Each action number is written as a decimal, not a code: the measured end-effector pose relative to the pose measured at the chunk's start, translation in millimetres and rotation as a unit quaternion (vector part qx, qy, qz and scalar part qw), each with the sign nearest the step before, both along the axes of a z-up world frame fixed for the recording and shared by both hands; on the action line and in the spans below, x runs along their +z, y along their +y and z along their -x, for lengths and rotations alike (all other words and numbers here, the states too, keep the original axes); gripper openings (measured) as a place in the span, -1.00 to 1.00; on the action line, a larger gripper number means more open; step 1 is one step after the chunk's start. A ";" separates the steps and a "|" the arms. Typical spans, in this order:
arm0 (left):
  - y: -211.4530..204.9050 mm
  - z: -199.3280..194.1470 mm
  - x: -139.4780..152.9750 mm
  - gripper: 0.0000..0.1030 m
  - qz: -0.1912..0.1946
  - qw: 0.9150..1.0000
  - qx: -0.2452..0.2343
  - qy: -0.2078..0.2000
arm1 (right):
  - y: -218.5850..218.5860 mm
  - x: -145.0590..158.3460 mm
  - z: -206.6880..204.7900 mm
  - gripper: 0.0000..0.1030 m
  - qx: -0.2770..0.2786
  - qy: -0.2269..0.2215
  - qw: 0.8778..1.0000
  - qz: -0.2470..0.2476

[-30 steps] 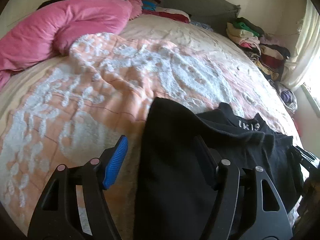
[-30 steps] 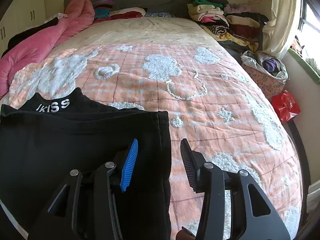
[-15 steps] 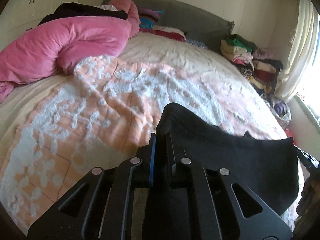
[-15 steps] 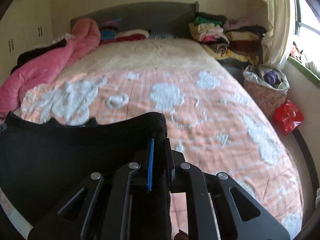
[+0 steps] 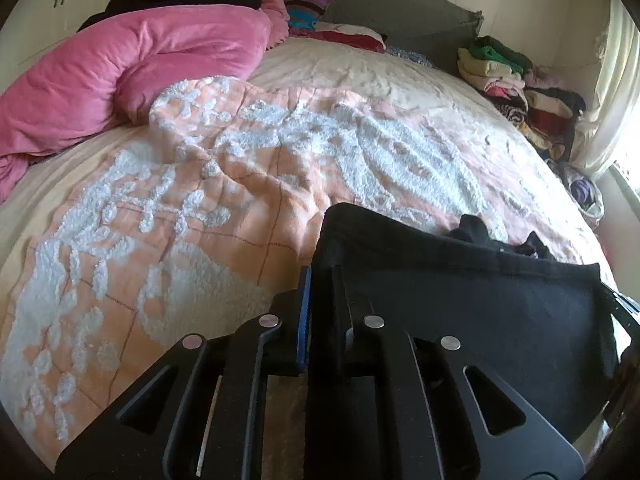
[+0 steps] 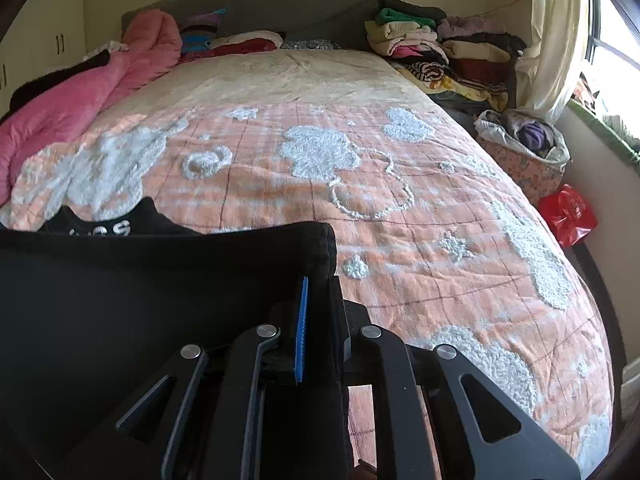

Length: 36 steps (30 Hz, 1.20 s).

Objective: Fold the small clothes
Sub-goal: 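Open both tools and smooth the folded edge of the sweatshirt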

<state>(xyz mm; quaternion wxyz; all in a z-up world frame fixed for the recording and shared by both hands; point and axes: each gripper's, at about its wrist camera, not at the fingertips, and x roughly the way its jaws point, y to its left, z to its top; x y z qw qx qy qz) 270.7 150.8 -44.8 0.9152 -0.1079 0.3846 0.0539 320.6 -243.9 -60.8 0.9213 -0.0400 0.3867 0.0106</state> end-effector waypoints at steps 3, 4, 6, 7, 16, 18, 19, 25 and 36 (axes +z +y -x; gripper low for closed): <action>-2.1 0.8 -1.7 -0.79 -0.012 1.000 0.000 0.006 | 2.2 0.4 4.3 -0.79 0.002 -0.002 1.000 0.007; -2.3 1.0 -2.1 -0.76 -0.013 1.000 0.000 0.006 | 2.3 0.4 5.1 -0.76 0.001 -0.003 1.000 0.008; -3.9 2.2 -2.8 -0.73 -0.018 1.000 -0.001 0.010 | 2.7 1.3 8.1 -0.69 0.001 -0.002 1.000 0.008; -5.5 3.6 -3.1 -0.68 -0.022 1.000 -0.004 0.012 | 2.7 1.7 9.6 -0.65 0.001 -0.002 1.000 0.007; -19.5 19.2 2.5 -0.33 -0.041 0.999 -0.019 0.010 | 5.4 11.1 42.6 -0.10 0.016 -0.009 1.000 -0.020; -22.3 24.3 4.6 -0.23 -0.038 0.999 -0.023 0.009 | 5.7 14.2 52.8 -0.09 0.021 -0.011 0.999 -0.032; -23.9 27.9 5.3 -0.18 -0.037 0.999 -0.025 0.009 | 6.1 15.8 58.5 -0.08 0.024 -0.012 0.999 -0.037; -35.3 46.0 1.1 -0.14 -0.057 0.998 -0.037 0.014 | 11.9 19.5 87.5 0.01 0.046 -0.011 0.998 -0.051; -49.6 83.9 -12.2 0.06 -0.077 0.994 -0.059 0.048 | 23.8 0.6 126.4 0.07 0.072 0.018 0.997 -0.027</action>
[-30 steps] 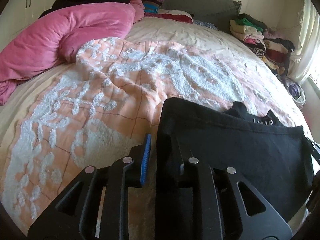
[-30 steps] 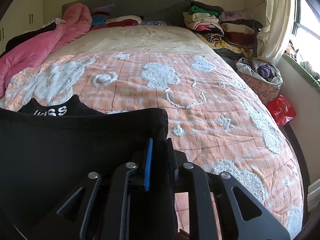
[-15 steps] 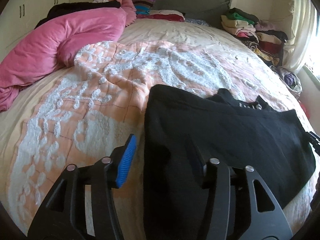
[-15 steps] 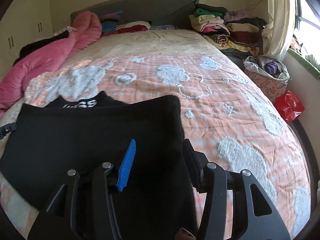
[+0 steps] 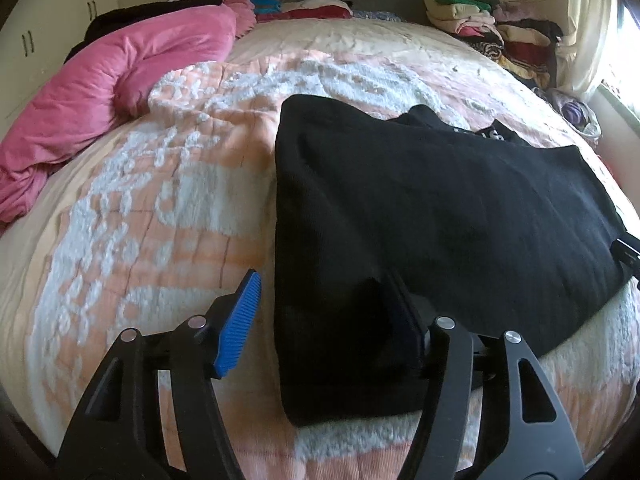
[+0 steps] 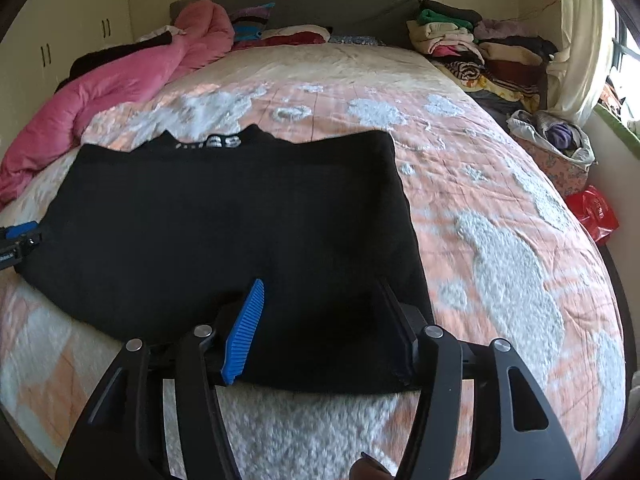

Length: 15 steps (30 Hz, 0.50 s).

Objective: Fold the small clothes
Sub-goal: 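Open both tools and smooth the folded edge of the sweatshirt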

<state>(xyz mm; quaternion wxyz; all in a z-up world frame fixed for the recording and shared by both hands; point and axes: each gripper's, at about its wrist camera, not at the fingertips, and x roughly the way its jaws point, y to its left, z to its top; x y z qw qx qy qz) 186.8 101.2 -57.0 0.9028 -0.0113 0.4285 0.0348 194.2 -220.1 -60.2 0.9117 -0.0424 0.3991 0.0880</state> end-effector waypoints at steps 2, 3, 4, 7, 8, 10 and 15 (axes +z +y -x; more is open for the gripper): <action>-0.1 4.5 -1.1 0.06 0.001 1.000 0.000 0.002 | -1.0 -2.8 5.3 0.08 -0.003 0.000 1.000 -0.003; -0.2 6.2 -1.6 0.06 0.002 1.000 0.000 0.002 | -1.4 -3.4 6.9 0.09 -0.003 0.001 1.000 -0.004; 0.1 8.4 -2.2 0.08 0.003 1.000 0.001 0.002 | -2.4 -3.8 9.0 0.09 -0.003 0.001 1.000 -0.005; 1.0 14.4 -1.9 0.18 0.003 1.000 0.005 0.001 | -5.3 -3.4 16.0 0.10 -0.003 0.004 1.000 -0.011; 1.4 16.3 -2.1 0.21 0.003 1.000 0.007 0.001 | -5.6 -2.9 17.2 0.12 -0.003 0.004 1.000 -0.013; 4.8 20.8 -2.9 0.28 0.009 1.000 0.011 0.004 | -8.0 -1.2 21.5 0.21 -0.002 0.003 1.000 -0.020; 8.3 30.4 0.4 0.41 0.009 1.000 0.017 0.004 | -10.3 3.5 29.5 0.46 -0.004 -0.001 1.000 -0.028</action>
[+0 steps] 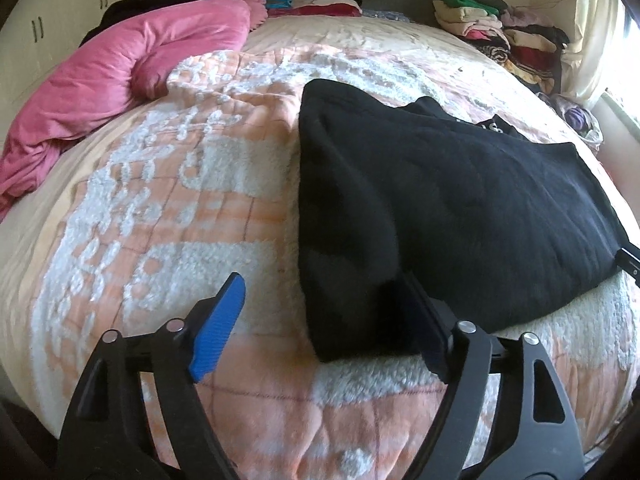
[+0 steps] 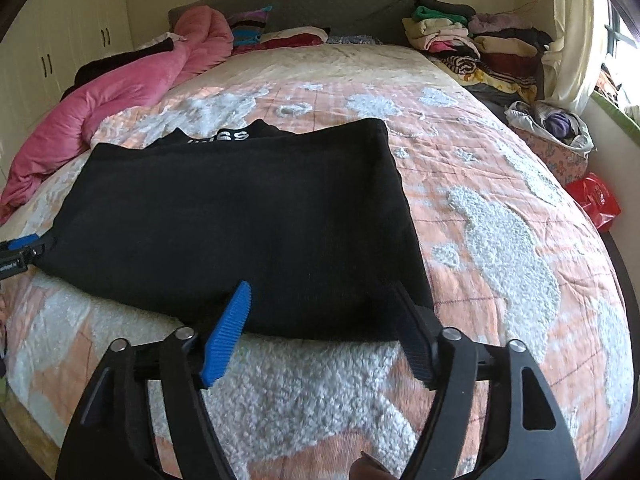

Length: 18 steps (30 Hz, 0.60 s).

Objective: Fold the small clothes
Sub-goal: 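Open both tools and smooth the folded edge of the sweatshirt, then move both tools to one side edge of the folded black sweatshirt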

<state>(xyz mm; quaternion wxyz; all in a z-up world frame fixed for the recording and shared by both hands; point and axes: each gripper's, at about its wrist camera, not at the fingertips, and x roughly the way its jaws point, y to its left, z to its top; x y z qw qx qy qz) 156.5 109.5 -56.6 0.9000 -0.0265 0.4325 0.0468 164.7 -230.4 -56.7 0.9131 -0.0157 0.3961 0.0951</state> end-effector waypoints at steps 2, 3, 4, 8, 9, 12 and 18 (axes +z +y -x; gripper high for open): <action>1.1 4.3 1.5 0.47 0.001 1.000 0.002 0.000 | -0.3 2.4 3.2 0.56 -0.002 -0.003 1.000 -0.005; 1.8 5.8 2.3 0.51 0.002 1.000 0.004 0.000 | -0.2 4.0 5.1 0.59 -0.002 -0.005 1.000 -0.006; 2.1 7.7 3.2 0.55 0.002 1.000 0.005 -0.001 | -0.2 5.9 7.0 0.60 -0.001 -0.007 1.000 -0.008; 2.3 13.3 7.7 0.68 0.003 1.000 0.005 -0.004 | 1.8 11.3 14.5 0.77 -0.001 -0.019 1.000 -0.008; 2.3 15.0 9.4 0.76 0.004 1.000 0.005 -0.006 | 2.5 13.3 16.7 0.81 0.001 -0.023 1.000 -0.008; 3.2 17.3 11.8 0.82 0.015 1.000 0.003 -0.007 | 7.2 18.3 20.8 0.88 0.006 -0.030 1.000 0.000; 0.8 21.0 16.3 0.82 0.011 1.000 -0.001 -0.007 | 18.7 24.0 26.3 0.91 0.020 -0.035 0.999 0.010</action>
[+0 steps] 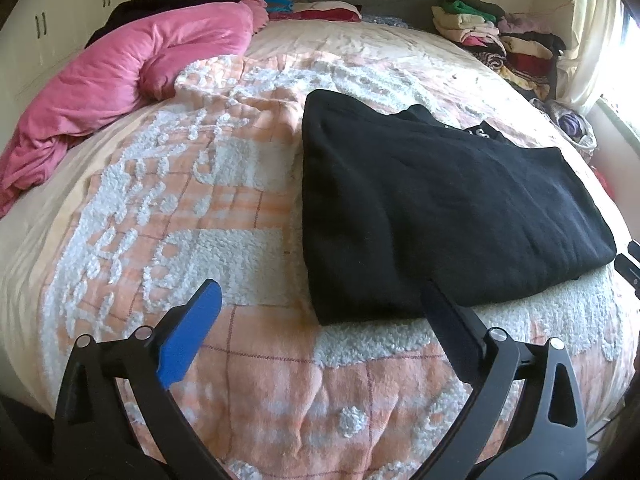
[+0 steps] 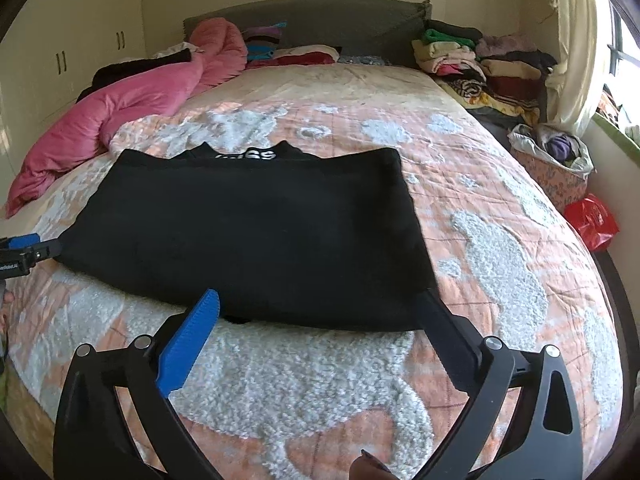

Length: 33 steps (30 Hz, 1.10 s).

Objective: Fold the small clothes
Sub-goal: 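Move both tools to one side edge of the folded black sweatshirt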

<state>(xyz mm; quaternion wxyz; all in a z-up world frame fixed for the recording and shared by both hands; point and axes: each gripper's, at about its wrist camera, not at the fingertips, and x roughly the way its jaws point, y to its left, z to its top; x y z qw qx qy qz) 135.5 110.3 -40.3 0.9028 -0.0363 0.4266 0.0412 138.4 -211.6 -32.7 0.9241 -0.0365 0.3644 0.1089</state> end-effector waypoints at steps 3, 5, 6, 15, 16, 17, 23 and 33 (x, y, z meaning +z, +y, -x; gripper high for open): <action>1.5 2.4 2.3 0.82 0.000 1.000 0.002 -0.003 | 9.8 1.7 1.4 0.91 0.011 -0.001 1.000 0.007; 3.6 3.6 3.6 0.82 0.000 1.000 0.004 -0.004 | 17.3 3.2 2.9 0.91 0.022 -0.002 1.000 0.008; 4.3 4.3 4.3 0.82 0.000 1.000 0.005 -0.005 | 21.5 3.8 3.4 0.91 0.027 -0.002 1.000 0.007; 20.6 7.7 9.5 0.82 0.006 1.000 0.029 -0.010 | 68.6 10.3 3.8 0.91 0.081 -0.010 0.997 0.016; 22.7 7.8 9.9 0.82 0.005 0.999 0.032 -0.011 | 73.5 10.6 3.6 0.91 0.085 -0.011 0.996 0.017; 24.8 7.9 10.2 0.82 0.003 0.999 0.035 -0.012 | 81.3 10.5 3.3 0.91 0.092 -0.011 0.995 0.020; 43.9 8.5 11.4 0.82 0.004 0.998 0.056 -0.014 | 116.0 7.6 4.1 0.91 0.130 -0.016 0.991 0.039; 70.3 -0.1 20.2 0.82 0.008 0.996 0.085 -0.024 | 176.8 0.1 0.7 0.91 0.199 -0.020 0.977 0.074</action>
